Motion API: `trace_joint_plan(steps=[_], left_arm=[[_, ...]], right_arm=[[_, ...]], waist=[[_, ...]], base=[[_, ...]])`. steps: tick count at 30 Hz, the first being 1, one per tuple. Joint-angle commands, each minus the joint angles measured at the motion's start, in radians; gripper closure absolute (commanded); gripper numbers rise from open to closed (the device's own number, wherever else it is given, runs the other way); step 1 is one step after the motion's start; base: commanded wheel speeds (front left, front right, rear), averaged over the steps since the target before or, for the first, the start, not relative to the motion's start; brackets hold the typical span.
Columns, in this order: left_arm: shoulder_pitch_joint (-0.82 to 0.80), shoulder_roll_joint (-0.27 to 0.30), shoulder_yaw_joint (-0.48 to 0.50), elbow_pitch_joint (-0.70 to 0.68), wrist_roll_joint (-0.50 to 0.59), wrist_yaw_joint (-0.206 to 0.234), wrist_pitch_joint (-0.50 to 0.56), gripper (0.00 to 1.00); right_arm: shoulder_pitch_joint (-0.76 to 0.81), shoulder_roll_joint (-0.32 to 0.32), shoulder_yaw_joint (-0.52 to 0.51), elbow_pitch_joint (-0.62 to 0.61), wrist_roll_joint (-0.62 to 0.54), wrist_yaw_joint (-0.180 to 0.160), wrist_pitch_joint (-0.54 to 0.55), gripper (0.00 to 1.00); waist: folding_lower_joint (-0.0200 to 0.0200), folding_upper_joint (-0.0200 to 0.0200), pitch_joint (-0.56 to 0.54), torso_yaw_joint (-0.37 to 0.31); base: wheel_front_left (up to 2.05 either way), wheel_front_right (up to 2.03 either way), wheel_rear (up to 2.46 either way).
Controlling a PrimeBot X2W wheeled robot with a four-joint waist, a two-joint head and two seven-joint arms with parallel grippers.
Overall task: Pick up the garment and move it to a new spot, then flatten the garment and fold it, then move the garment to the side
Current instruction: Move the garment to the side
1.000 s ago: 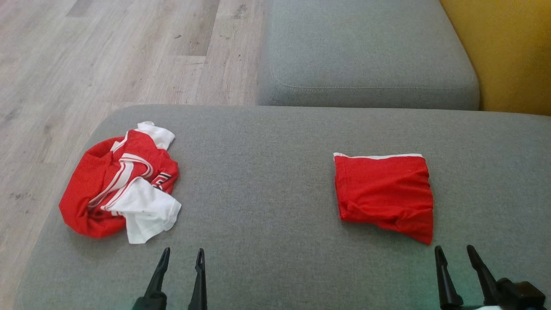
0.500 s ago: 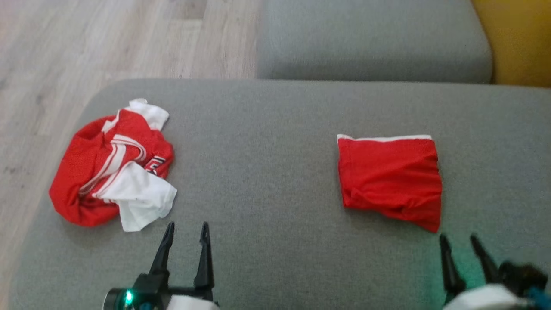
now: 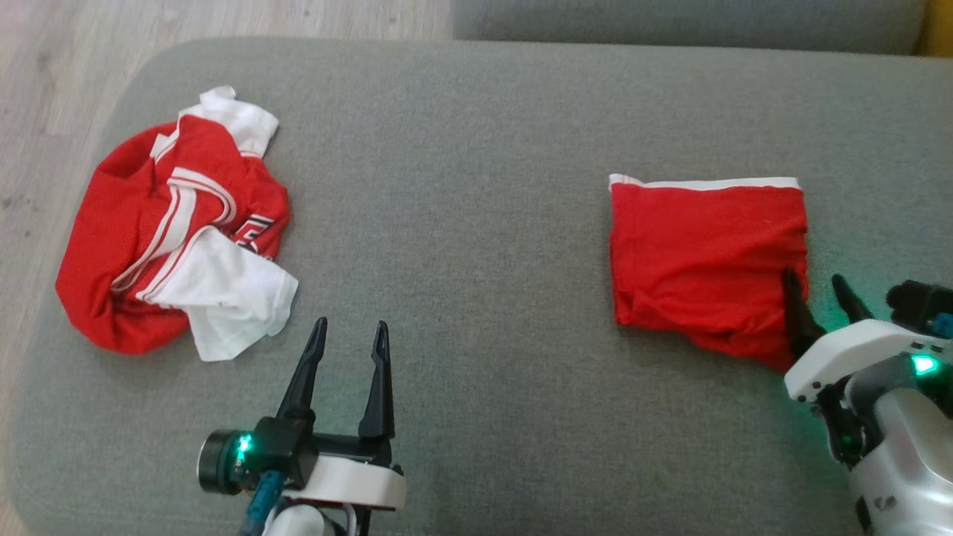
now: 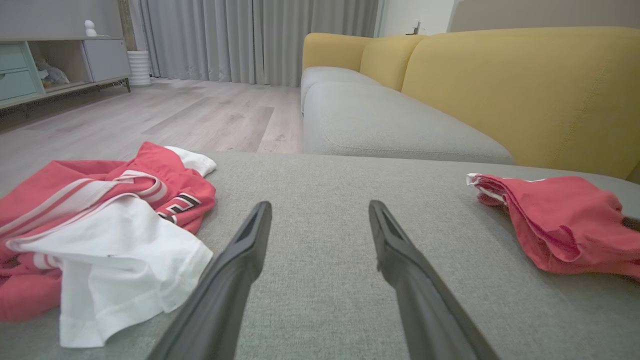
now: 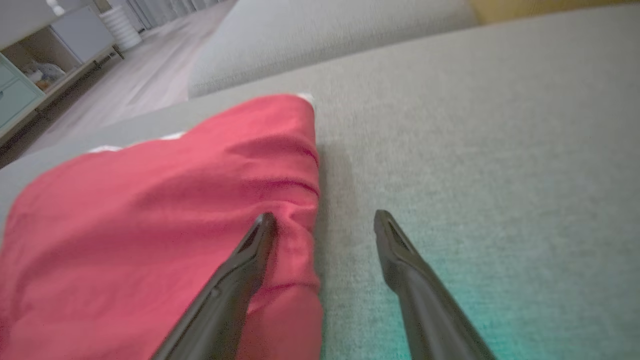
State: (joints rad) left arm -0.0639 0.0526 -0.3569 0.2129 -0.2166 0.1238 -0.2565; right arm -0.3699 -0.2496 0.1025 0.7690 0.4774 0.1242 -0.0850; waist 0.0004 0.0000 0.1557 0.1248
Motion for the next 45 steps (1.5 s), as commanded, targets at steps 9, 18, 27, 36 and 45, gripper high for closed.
trace_joint_plan(steps=[9,18,27,36,45], left_arm=[[-0.046,-0.002,0.032,-0.028,-0.029,0.010,-0.005,0.00],[-0.098,-0.002,0.029,-0.036,-0.013,-0.014,-0.005,0.00],[-0.205,-0.002,0.024,-0.040,0.029,-0.037,-0.005,0.00],[-0.254,-0.002,0.022,-0.042,0.023,-0.043,-0.005,0.00],[-0.268,-0.002,0.003,-0.034,0.003,-0.040,-0.005,0.00]], right_arm=[[-0.084,-0.040,0.118,0.045,0.115,0.007,-0.029,1.00],[-0.209,-0.250,0.167,0.099,0.052,0.007,-0.046,1.00],[-0.349,-0.428,0.138,0.165,0.038,0.007,-0.045,1.00],[-0.394,-0.514,0.106,0.228,-0.016,0.007,-0.070,1.00],[-0.440,-0.532,0.055,0.300,-0.132,0.007,-0.093,1.00]], waist=[[-0.0004,0.0000,0.045,-0.032],[-0.0004,0.0000,0.157,-0.127],[-0.0004,0.0000,0.298,-0.173],[-0.0004,0.0000,0.362,-0.190],[-0.0004,0.0000,0.342,-0.161]], base=[[0.00,0.00,0.00],[0.00,0.00,0.00],[0.00,0.00,0.00],[0.00,0.00,0.00],[0.00,0.00,0.00]])
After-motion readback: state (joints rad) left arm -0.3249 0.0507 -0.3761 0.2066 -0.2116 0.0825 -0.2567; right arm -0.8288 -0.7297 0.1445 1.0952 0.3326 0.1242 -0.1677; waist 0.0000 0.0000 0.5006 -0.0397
